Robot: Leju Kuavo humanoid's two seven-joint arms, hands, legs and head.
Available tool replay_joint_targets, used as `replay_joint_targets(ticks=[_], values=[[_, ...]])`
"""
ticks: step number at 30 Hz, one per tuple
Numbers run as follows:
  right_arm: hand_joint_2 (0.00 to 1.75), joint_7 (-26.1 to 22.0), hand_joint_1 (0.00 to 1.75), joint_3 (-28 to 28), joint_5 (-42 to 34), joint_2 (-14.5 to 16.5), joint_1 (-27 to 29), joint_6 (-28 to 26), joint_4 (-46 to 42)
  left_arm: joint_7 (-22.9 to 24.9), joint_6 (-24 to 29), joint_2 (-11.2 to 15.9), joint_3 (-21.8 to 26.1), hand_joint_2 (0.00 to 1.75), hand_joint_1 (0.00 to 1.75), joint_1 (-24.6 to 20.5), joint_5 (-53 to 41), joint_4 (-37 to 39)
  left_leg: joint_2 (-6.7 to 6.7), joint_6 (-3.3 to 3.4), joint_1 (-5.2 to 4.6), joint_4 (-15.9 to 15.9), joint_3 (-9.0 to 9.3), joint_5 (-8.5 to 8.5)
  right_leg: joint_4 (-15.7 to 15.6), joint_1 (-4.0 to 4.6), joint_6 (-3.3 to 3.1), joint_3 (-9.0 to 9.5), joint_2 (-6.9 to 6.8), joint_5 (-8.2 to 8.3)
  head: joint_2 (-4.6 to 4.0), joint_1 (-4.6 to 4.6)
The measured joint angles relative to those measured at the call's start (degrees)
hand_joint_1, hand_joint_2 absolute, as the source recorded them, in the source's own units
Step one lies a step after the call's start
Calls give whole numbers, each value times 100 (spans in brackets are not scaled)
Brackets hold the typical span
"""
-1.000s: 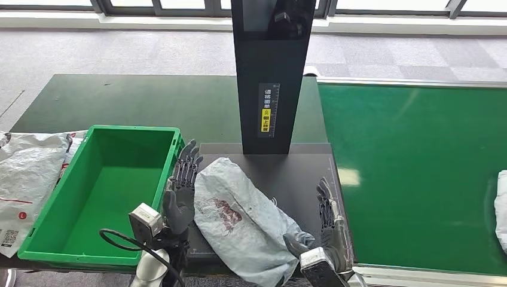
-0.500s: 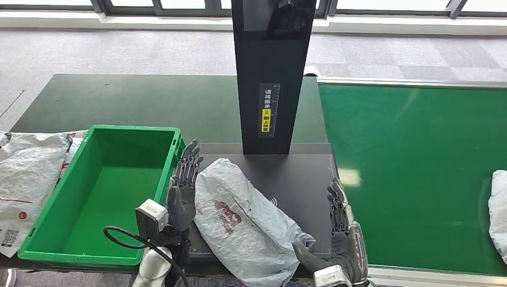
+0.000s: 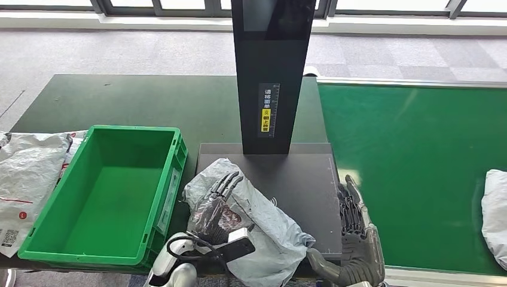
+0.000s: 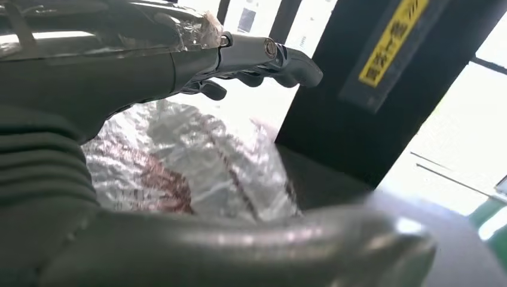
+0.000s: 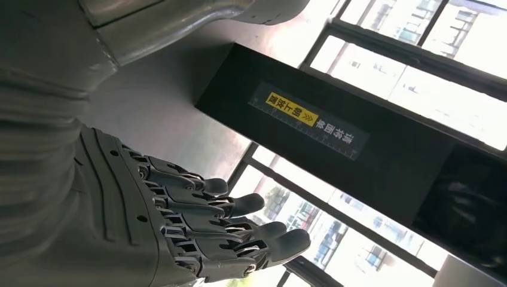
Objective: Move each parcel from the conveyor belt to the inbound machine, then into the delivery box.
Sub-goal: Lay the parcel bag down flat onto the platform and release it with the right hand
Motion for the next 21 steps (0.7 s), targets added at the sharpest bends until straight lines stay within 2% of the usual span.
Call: replay_joint_targets(ticks=[9,10,13,14,21], values=[[175,0,0,-10,-63,15,5,52,-1,178,-211,109,-54,175,0,-50,-510,345,2,0,0,0,-1,0,0,1,0,-1,1,0,0,-1],[175,0,0,-10,-67,15,5,53,-1,184,-217,116,-54,175,8,-56,-522,371,2,0,0,0,-1,0,0,1,0,-1,1,0,0,-1],[175,-1,0,-10,-75,15,5,53,-1,193,-203,139,-60,175,139,-84,-544,436,2,0,0,0,-1,0,0,0,0,-1,1,0,0,-1],[175,-1,0,-11,-78,15,4,53,-1,187,-164,145,-62,175,175,-100,-565,456,2,0,0,0,-1,0,0,0,0,-1,0,0,0,-1],[175,0,0,-12,-136,15,-16,97,6,49,320,154,-65,175,175,-194,-719,465,2,0,0,0,0,0,1,0,0,1,0,0,0,-1]])
